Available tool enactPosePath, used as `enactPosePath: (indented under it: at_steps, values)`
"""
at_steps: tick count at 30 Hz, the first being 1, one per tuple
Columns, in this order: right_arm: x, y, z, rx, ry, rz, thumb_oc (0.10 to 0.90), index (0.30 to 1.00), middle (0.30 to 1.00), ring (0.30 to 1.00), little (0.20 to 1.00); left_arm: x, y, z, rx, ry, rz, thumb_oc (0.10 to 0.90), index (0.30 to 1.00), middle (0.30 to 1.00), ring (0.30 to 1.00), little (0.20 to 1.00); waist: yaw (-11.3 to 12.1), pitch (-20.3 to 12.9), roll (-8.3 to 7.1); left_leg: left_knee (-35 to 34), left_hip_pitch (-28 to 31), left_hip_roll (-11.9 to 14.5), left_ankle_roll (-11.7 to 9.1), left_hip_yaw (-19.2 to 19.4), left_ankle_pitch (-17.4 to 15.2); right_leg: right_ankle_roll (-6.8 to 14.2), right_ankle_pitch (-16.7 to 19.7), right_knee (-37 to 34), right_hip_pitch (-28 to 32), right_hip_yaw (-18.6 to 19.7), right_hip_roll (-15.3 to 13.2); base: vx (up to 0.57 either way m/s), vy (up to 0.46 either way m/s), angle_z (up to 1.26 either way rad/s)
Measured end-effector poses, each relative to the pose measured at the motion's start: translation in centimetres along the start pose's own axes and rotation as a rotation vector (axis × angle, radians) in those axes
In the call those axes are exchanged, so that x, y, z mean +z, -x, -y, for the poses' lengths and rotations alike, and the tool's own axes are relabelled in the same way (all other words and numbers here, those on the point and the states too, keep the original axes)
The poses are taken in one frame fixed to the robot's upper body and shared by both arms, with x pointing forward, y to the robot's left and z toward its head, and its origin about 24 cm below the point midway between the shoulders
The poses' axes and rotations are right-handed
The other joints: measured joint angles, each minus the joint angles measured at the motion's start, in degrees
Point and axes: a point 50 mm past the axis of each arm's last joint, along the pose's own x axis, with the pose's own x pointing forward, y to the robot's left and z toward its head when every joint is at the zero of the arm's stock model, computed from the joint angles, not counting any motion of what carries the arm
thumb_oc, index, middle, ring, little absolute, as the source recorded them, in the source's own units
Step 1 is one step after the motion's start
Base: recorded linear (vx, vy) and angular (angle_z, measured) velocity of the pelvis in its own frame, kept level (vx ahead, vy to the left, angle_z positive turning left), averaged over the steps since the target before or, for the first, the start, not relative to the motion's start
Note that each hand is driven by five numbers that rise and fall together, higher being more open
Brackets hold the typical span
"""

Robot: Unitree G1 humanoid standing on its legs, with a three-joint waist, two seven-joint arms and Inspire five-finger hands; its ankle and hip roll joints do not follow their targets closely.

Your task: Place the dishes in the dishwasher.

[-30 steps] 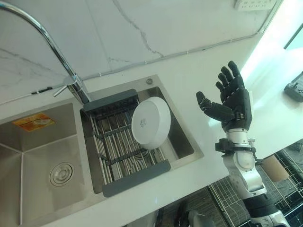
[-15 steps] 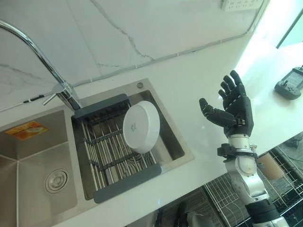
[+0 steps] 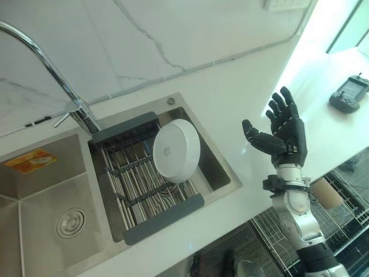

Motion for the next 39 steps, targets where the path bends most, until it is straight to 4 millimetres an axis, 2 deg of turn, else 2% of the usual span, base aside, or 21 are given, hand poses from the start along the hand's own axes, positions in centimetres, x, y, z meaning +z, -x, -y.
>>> enactPosePath:
  at_steps: [2,3,5,6,7,8,9,11,14,15,16,18,21,22,23,25,27,29,32,39]
  values:
    - [0.1,-1.0,-1.0,0.020,-0.014,0.014,0.800,0.900,0.900,0.900,0.900,0.8,-0.1,-0.7,0.016,0.041,0.017,0.800,0.900,0.900,0.900,0.900,0.75,0.13,-0.14,-0.17,-1.61,0.73,-1.30,0.59,1.55,1.30,-0.31,-1.31,1.37,-0.34,-1.87,-0.23,-0.352,-0.38]
    - [0.1,-1.7,-1.9,0.049,-0.022,0.022,0.800,0.900,0.900,0.900,0.900,1.1,-0.2,-1.3,0.031,0.065,0.027,0.800,0.900,0.900,0.900,0.900,1.54,0.57,-0.86,-0.49,-2.05,1.16,-1.97,1.38,2.40,2.08,-0.84,-2.11,1.37,-0.66,-1.90,-0.18,-0.274,-0.44]
    - [0.6,-2.4,-3.4,0.103,-0.028,0.040,0.800,0.900,0.900,0.900,0.900,1.3,-0.3,-2.2,0.054,0.114,0.032,0.800,0.900,0.900,0.900,0.900,2.37,1.24,-2.58,-0.79,-2.82,1.21,-3.57,1.81,3.24,2.14,-1.31,-4.53,1.77,-0.68,-0.53,-0.14,-0.179,-0.09]
    - [0.8,-2.6,-3.7,0.119,-0.025,0.049,0.800,0.900,0.900,0.900,0.900,1.3,-0.3,-2.1,0.048,0.130,0.028,0.800,0.900,0.900,0.900,0.900,2.12,1.68,-1.74,-1.39,-3.19,2.65,-5.58,0.24,4.66,3.47,-0.70,-4.65,1.92,-0.42,1.50,-0.09,-0.137,0.29]
    - [0.8,-2.6,-3.8,0.125,-0.024,0.046,0.800,0.900,0.900,0.900,0.900,0.6,-0.2,-2.0,0.046,0.128,0.006,0.800,0.900,0.900,0.900,0.900,2.19,1.84,-2.50,-3.41,-3.33,4.15,-6.63,-0.09,4.83,1.34,-0.78,-4.33,0.94,-1.12,2.93,-0.05,-0.129,0.26]
    - [0.7,-2.6,-3.6,0.117,-0.015,0.041,0.800,0.900,0.900,0.900,0.900,-0.1,-0.2,-1.3,0.031,0.126,-0.033,0.800,0.900,0.900,0.900,0.900,2.07,1.90,-3.15,1.49,-4.41,4.60,-6.91,-0.45,3.01,0.33,-0.44,-4.26,0.10,-1.73,2.92,-0.03,-0.114,0.22]
    - [0.8,-2.1,-1.3,0.076,0.062,0.028,0.800,0.900,0.900,0.900,0.900,-2.1,0.4,1.7,-0.032,0.132,-0.088,0.800,0.900,0.900,0.900,0.900,1.68,1.05,-1.03,-0.63,-2.06,5.46,-7.46,-1.12,2.37,-0.39,-0.92,-1.77,-0.29,-1.70,4.12,-0.02,-0.086,0.26]
    - [0.7,-2.0,-0.3,0.031,0.073,0.017,0.800,0.900,0.900,0.900,0.900,-2.7,0.6,2.5,-0.053,0.130,-0.104,0.800,0.900,0.900,0.900,0.900,1.44,0.76,-0.55,-2.48,-0.93,5.81,-8.01,-0.77,3.10,-1.23,-1.38,-1.50,-0.33,-2.16,4.15,0.01,-0.034,0.28]
    - [0.2,-1.4,0.0,0.021,0.074,-0.010,0.800,0.900,0.900,0.900,0.900,-3.7,0.6,1.9,-0.014,0.135,-0.131,0.800,0.900,0.900,0.900,0.900,0.38,-2.26,2.12,-4.16,-0.57,6.18,-8.44,-0.58,3.63,-1.89,-1.91,-1.53,0.06,-3.60,4.15,0.04,0.002,0.16]
    - [0.2,-1.3,-0.1,0.025,0.074,-0.014,0.800,0.900,0.900,0.900,0.900,-3.7,0.6,1.8,-0.012,0.134,-0.130,0.800,0.900,0.900,0.900,0.900,0.45,-3.35,2.66,-4.19,-0.52,6.32,-8.38,-0.60,5.40,-1.67,-2.45,-1.05,0.06,-3.61,4.20,0.05,0.006,0.01]
    - [0.1,-1.3,-0.2,0.032,0.075,-0.024,0.800,0.900,0.900,0.900,0.900,-3.6,0.6,1.7,-0.010,0.122,-0.126,0.800,0.900,0.900,0.900,0.900,0.53,-3.92,2.04,-4.18,-0.54,6.13,-8.27,-0.57,5.89,-1.37,-2.84,-0.73,0.06,-3.61,3.96,0.07,0.015,0.14]
    - [-0.2,-1.3,-0.9,0.087,0.076,-0.041,0.800,0.900,0.900,0.900,0.900,-3.6,0.6,1.7,-0.011,0.106,-0.119,0.800,0.900,0.900,0.900,0.900,1.20,-5.00,-0.47,-3.87,-0.47,5.10,-7.78,-0.87,5.80,-0.90,-3.03,-0.57,0.43,-4.17,3.04,0.10,0.034,0.23]
    - [0.1,-2.3,-2.0,0.143,0.081,-0.040,0.800,0.900,0.900,0.900,0.900,-3.4,0.5,1.4,-0.006,0.103,-0.120,0.800,0.900,0.900,0.900,0.900,3.71,-4.92,-0.70,-2.25,-0.43,4.10,-7.15,-1.68,3.82,-0.20,-3.43,-1.26,2.37,-4.95,2.35,0.14,0.035,0.22]
    - [1.0,-3.6,-3.0,0.180,0.083,-0.013,0.800,0.900,0.900,0.900,0.900,-3.6,0.5,1.3,-0.002,0.099,-0.125,0.800,0.900,0.900,0.900,0.900,4.26,-4.81,-1.19,-1.75,-0.43,3.43,-6.87,-2.18,3.54,-0.04,-3.40,-1.71,3.06,-5.75,1.87,0.15,0.004,0.19]
    - [1.2,-3.8,-3.3,0.189,0.073,-0.006,0.800,0.900,0.900,0.900,0.900,-3.6,0.5,1.2,-0.001,0.099,-0.133,0.800,0.900,0.900,0.900,0.900,5.43,-4.82,-1.35,-1.54,-0.50,3.31,-6.86,-2.30,3.06,-0.04,-3.54,-1.94,3.35,-5.75,1.80,0.14,0.004,0.18]
    - [0.6,-4.4,-4.2,0.197,-0.005,-0.065,0.800,0.900,0.900,0.900,0.900,-4.0,0.5,0.6,0.013,0.091,-0.159,0.800,0.900,0.900,0.900,0.900,5.35,-4.81,-2.44,-0.99,-0.29,3.27,-6.78,-2.57,2.52,0.17,-3.58,-2.64,4.13,-6.21,1.89,0.04,0.019,0.10]
    - [-0.3,-4.2,-4.9,0.201,-0.068,-0.130,0.800,0.900,0.900,0.900,0.900,-3.8,0.4,0.1,0.024,0.087,-0.158,0.800,0.900,0.900,0.900,0.900,5.58,-4.51,-3.26,-0.87,-0.89,2.61,-6.77,-3.33,2.53,0.20,-3.58,-2.97,4.26,-7.07,1.80,0.04,0.032,0.20]
    - [-1.6,-3.8,-5.5,0.183,-0.126,-0.212,0.800,0.900,0.900,0.900,0.900,-3.8,0.4,0.1,0.022,0.087,-0.158,0.800,0.900,0.900,0.900,0.900,5.78,-4.29,-2.94,-0.80,-0.81,2.46,-6.64,-3.68,2.50,0.39,-3.47,-3.50,5.01,-7.76,1.58,0.03,0.031,0.15]
    - [-2.9,-3.6,-5.5,0.168,-0.119,-0.282,0.800,0.900,0.900,0.900,0.900,-3.5,0.4,0.1,0.020,0.086,-0.151,0.800,0.900,0.900,0.900,0.900,7.03,-3.19,-2.52,-0.63,-0.84,2.36,-6.54,-3.79,2.38,0.54,-3.38,-3.73,5.25,-7.95,1.50,0.02,0.025,0.06]
    - [-4.3,-3.5,-5.2,0.114,-0.118,-0.354,0.800,0.900,0.900,0.900,0.900,-3.4,0.4,0.1,0.019,0.087,-0.148,0.800,0.900,0.900,0.900,0.900,7.08,-1.78,-2.19,-0.17,-1.39,2.28,-6.55,-4.71,2.34,0.73,-3.27,-3.99,5.40,-8.54,1.67,0.00,0.019,0.04]
